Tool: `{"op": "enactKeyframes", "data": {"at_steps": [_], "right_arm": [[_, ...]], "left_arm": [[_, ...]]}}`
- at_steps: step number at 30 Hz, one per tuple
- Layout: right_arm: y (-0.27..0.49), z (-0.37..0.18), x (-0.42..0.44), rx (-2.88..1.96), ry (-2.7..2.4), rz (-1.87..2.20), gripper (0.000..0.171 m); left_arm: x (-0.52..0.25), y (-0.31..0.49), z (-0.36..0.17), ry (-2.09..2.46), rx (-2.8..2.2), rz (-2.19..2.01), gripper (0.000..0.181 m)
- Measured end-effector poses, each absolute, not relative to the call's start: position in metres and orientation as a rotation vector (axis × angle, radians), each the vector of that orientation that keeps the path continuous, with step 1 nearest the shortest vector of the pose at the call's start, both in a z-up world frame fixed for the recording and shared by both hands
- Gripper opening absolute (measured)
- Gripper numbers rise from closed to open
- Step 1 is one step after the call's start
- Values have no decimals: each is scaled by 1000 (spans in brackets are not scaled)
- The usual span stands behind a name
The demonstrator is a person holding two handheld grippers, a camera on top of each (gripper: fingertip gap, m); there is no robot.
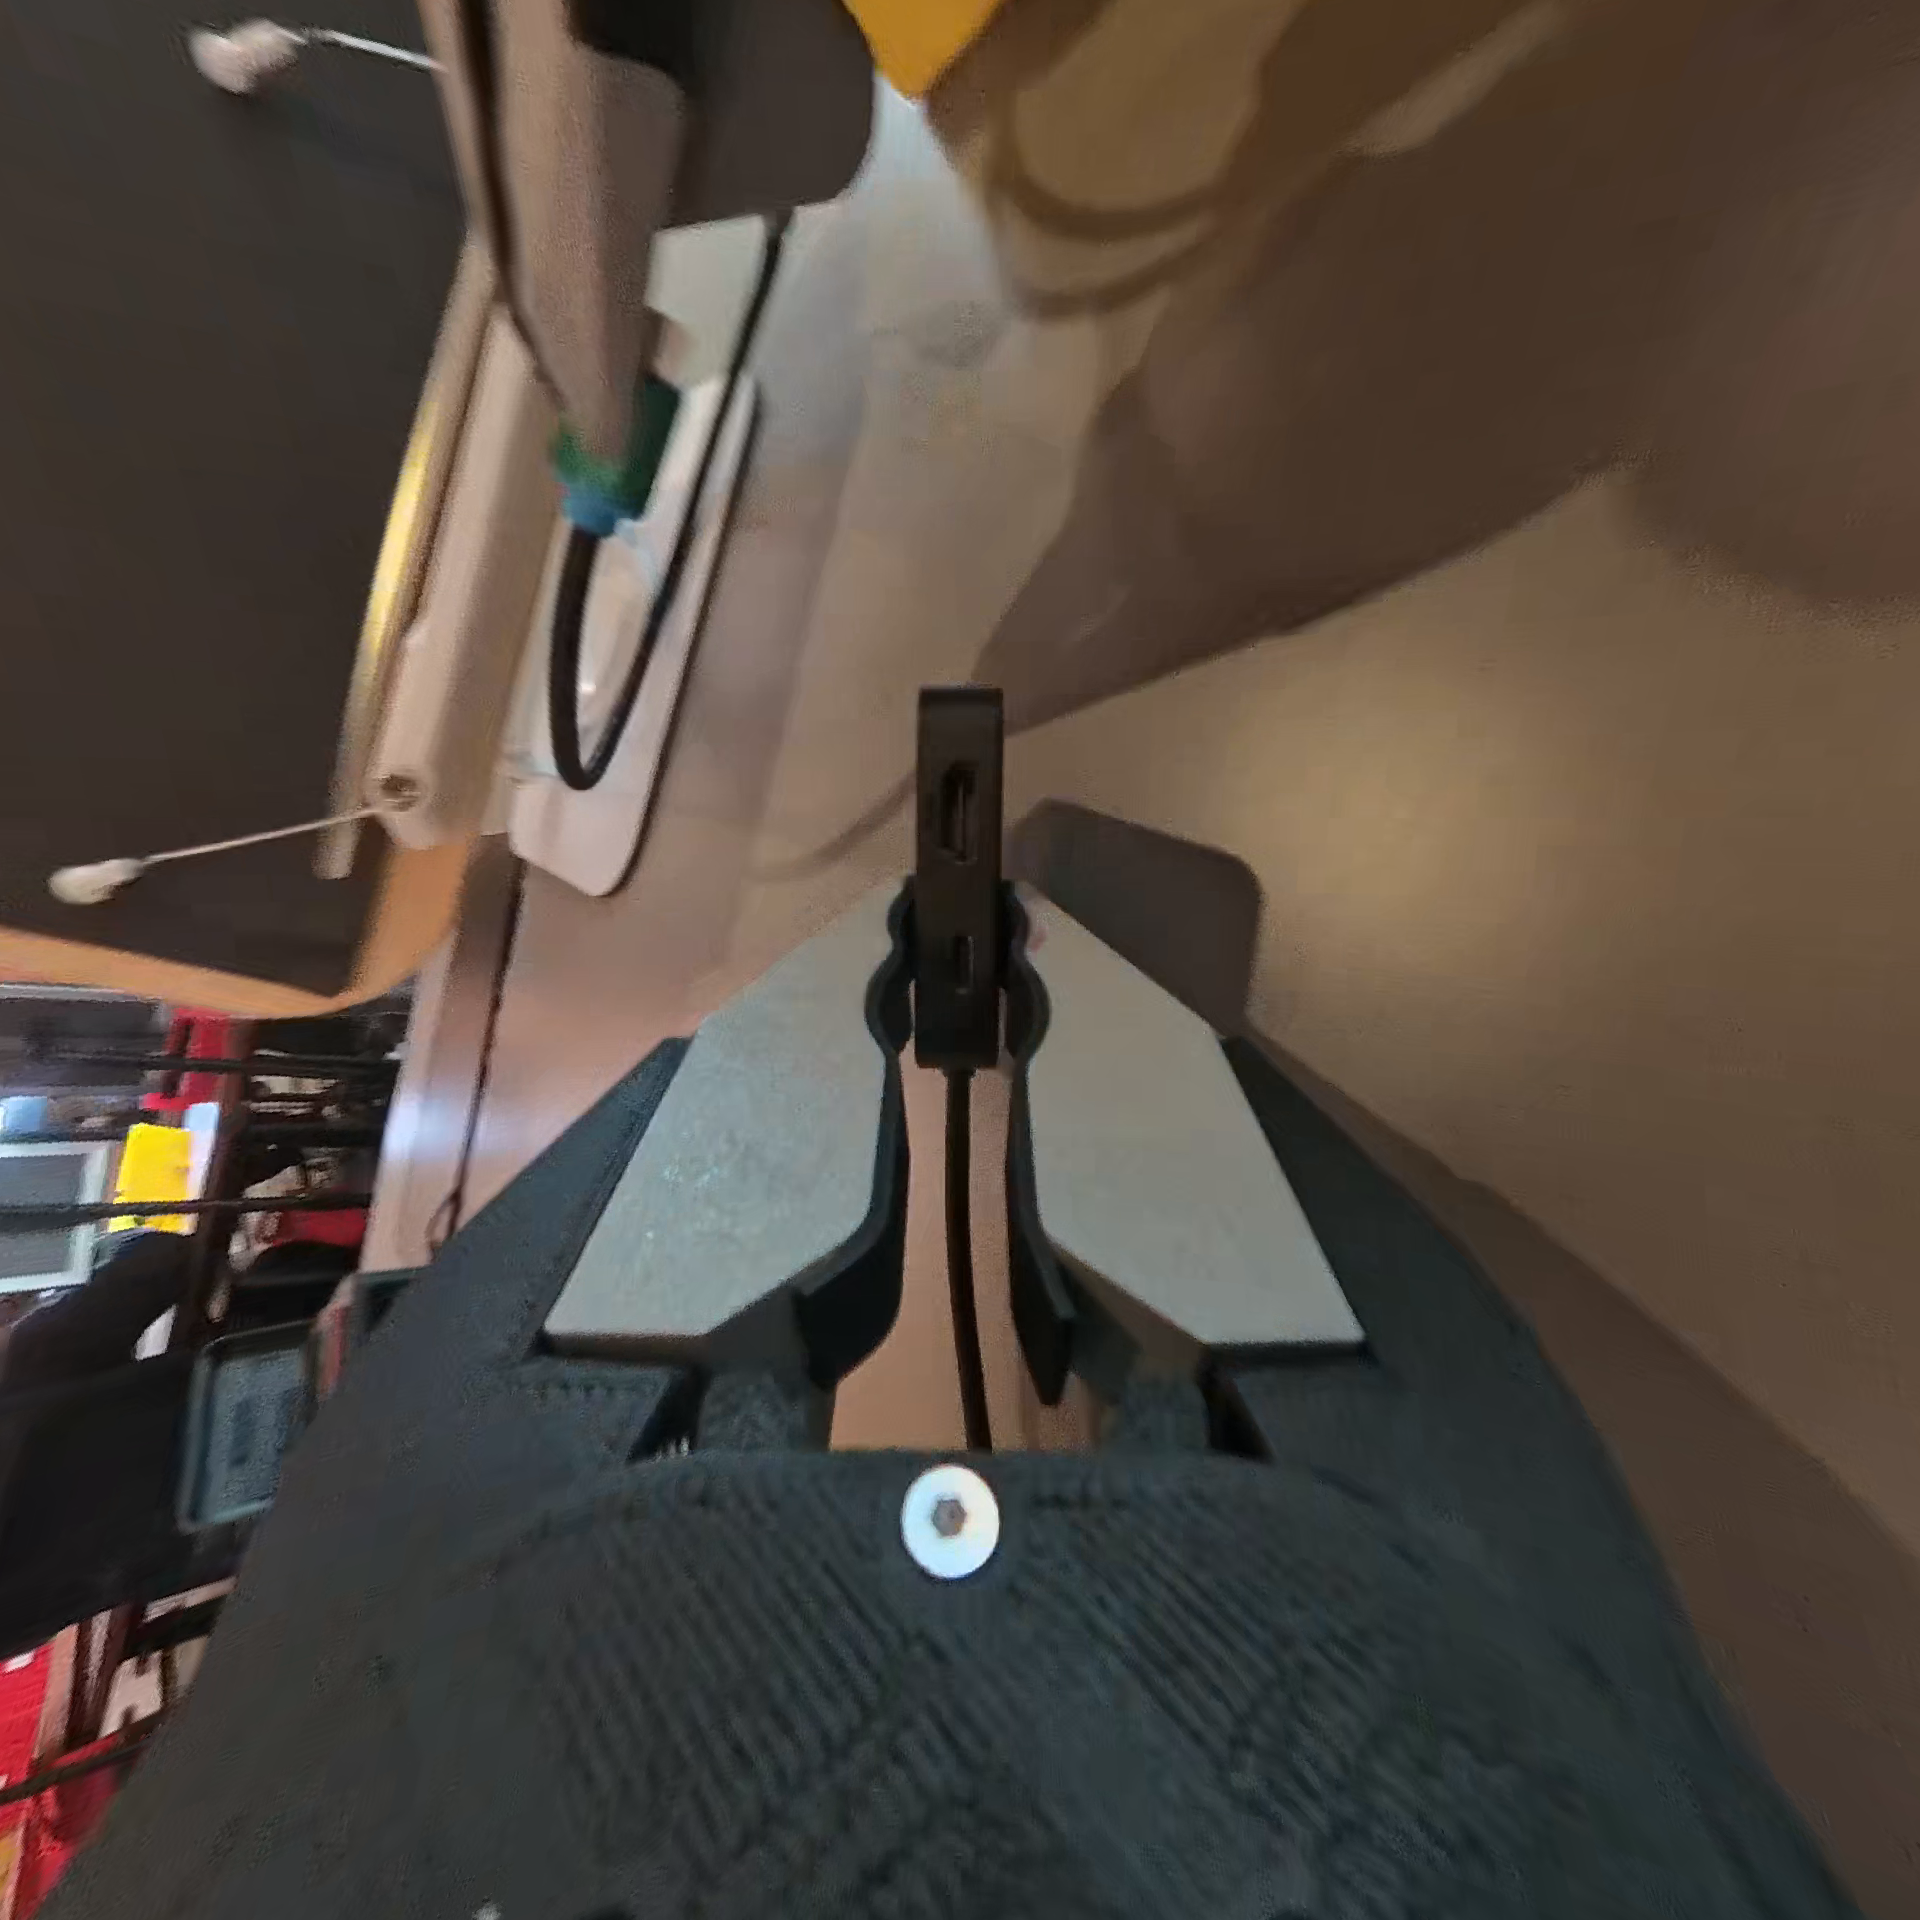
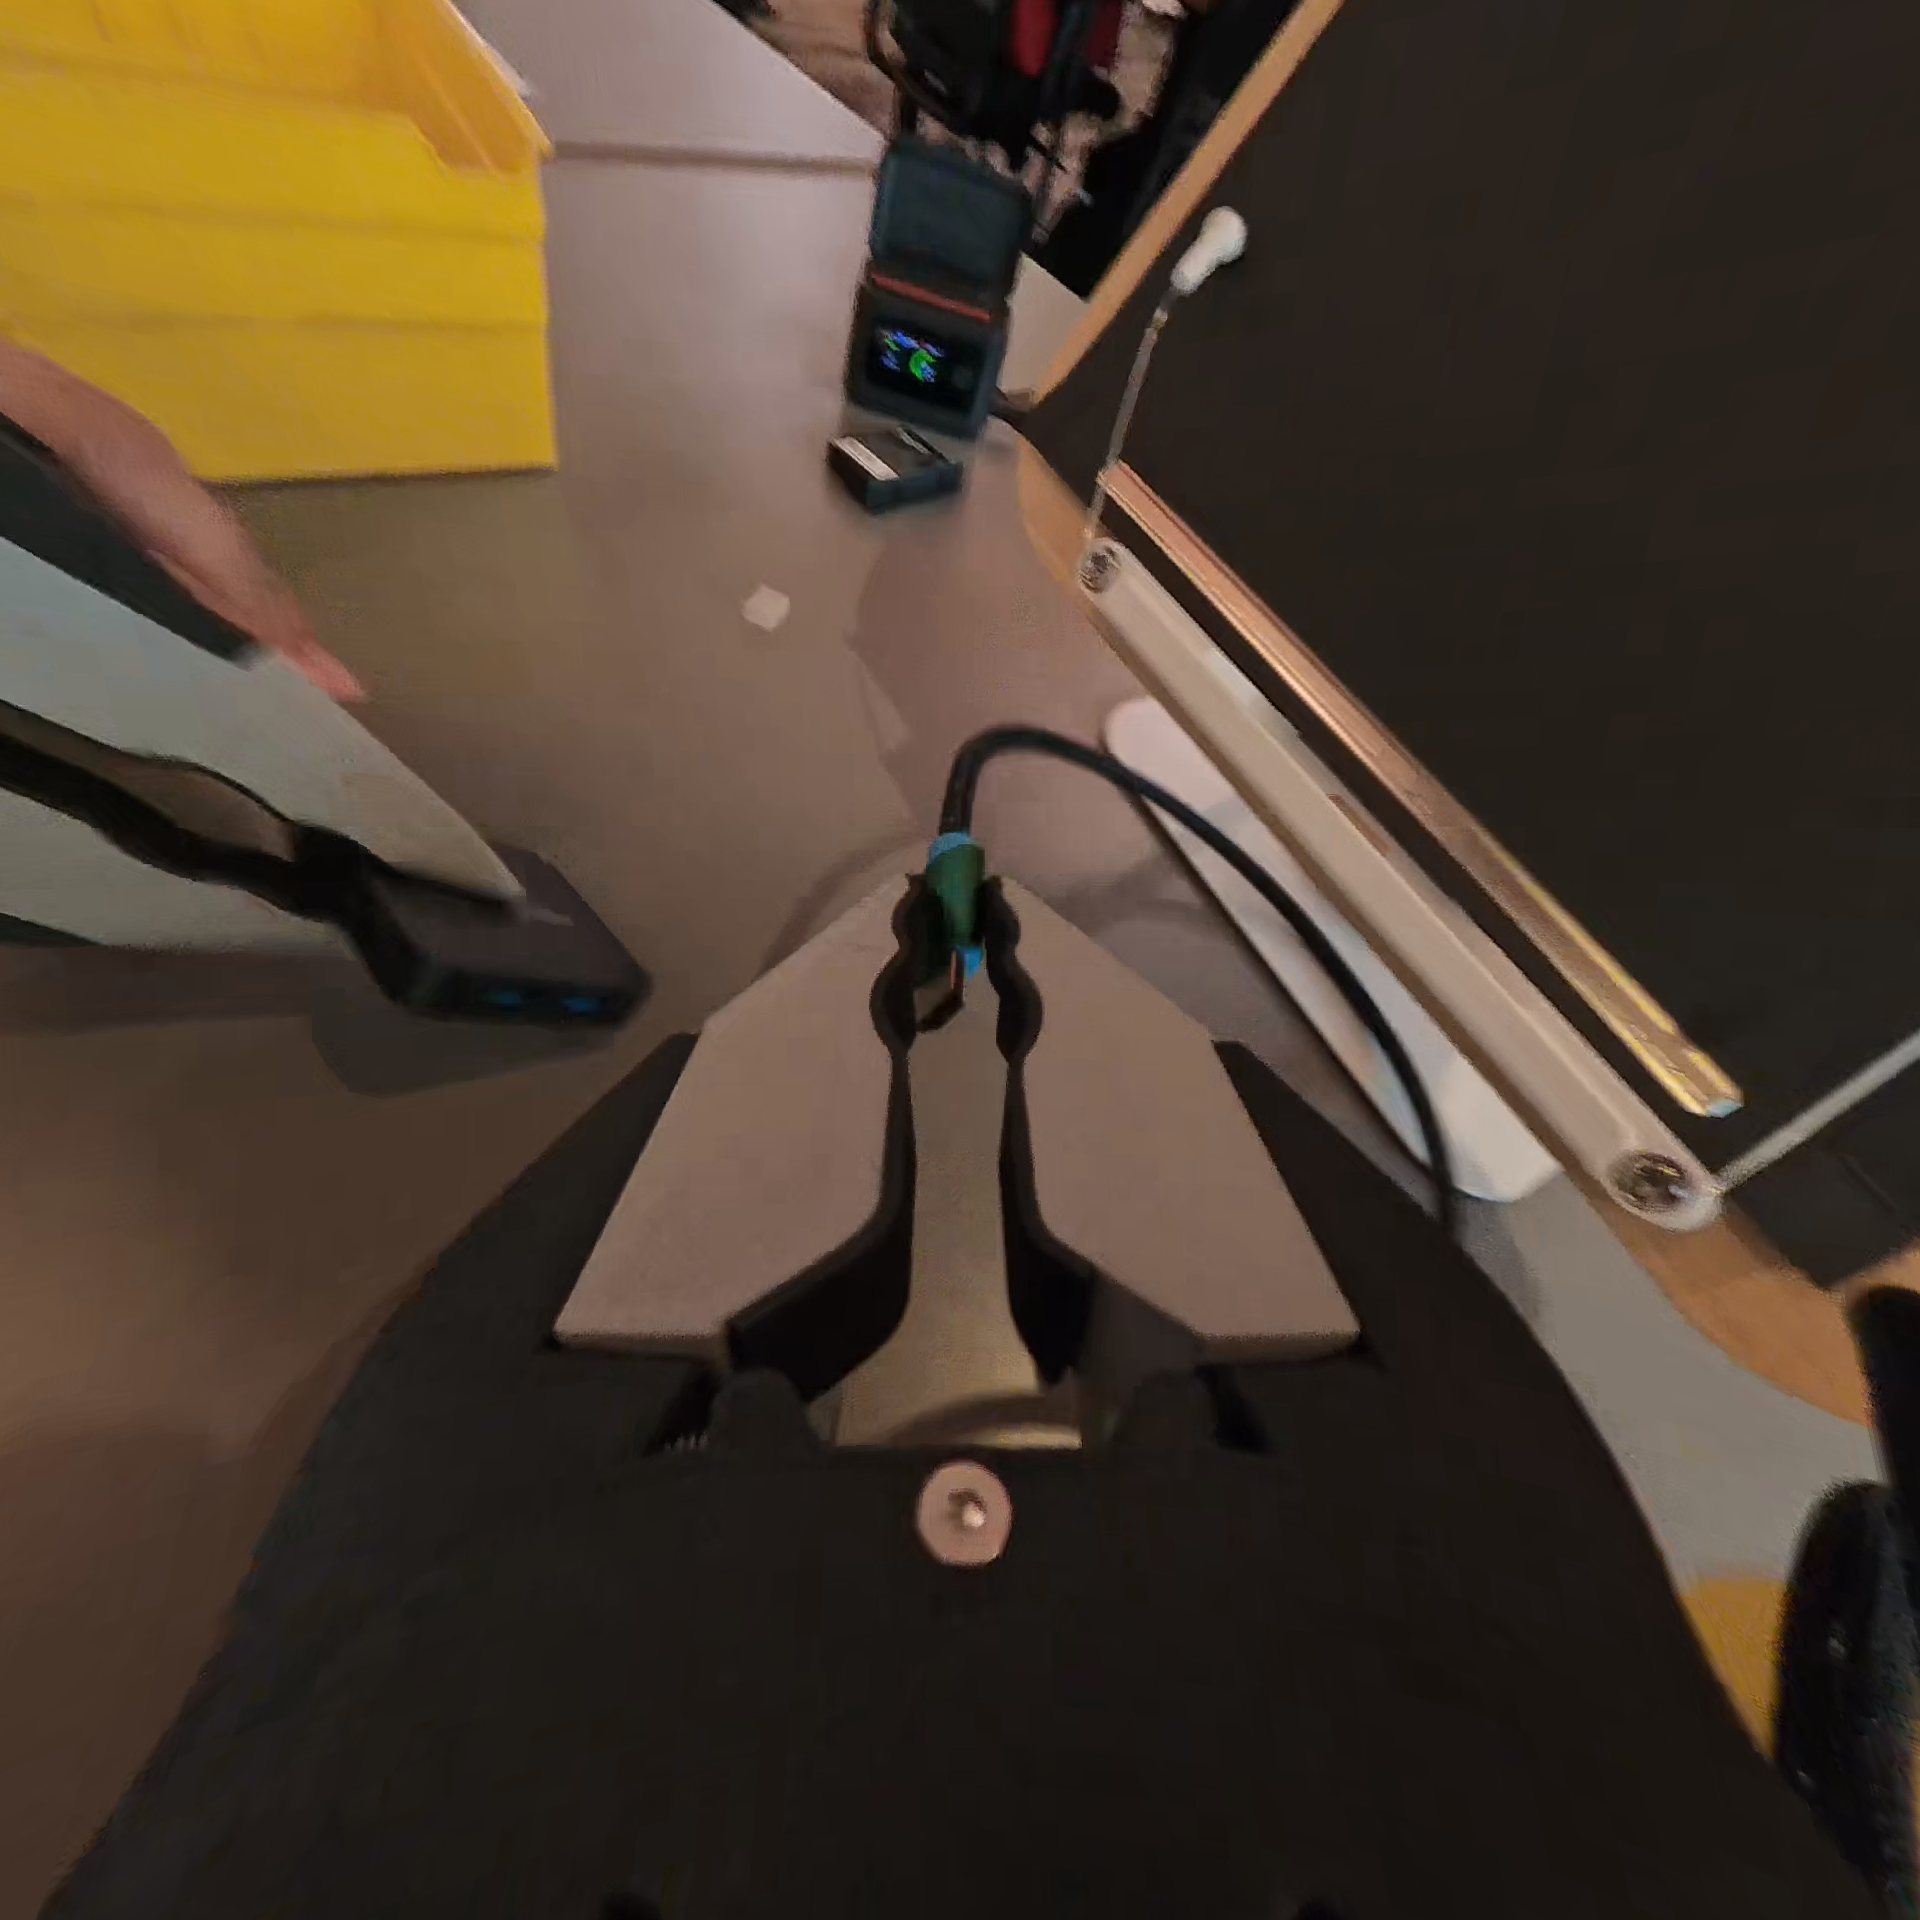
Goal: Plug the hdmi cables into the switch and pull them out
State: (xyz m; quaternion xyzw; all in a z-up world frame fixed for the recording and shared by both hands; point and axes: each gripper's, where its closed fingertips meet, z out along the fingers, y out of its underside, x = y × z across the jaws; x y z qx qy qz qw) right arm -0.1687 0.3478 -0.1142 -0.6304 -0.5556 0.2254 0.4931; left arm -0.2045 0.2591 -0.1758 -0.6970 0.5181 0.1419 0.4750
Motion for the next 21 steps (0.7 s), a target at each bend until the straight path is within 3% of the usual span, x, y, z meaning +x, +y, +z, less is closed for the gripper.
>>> {"op": "enactKeyframes", "data": {"at_steps": [8,15,21], "right_arm": [[302,-102,-185,-1517,-1388,1044,7],[301,-103,-186,-1512,-1397,1050,7],[289,-95,-189,-1463,-1401,1158,6]], "left_arm": [[-185,247,-174,1177,-1771,55,11],[-175,240,-163,1156,-1738,-52,35],[-177,241,-131,978,-1685,-220,36]]}}
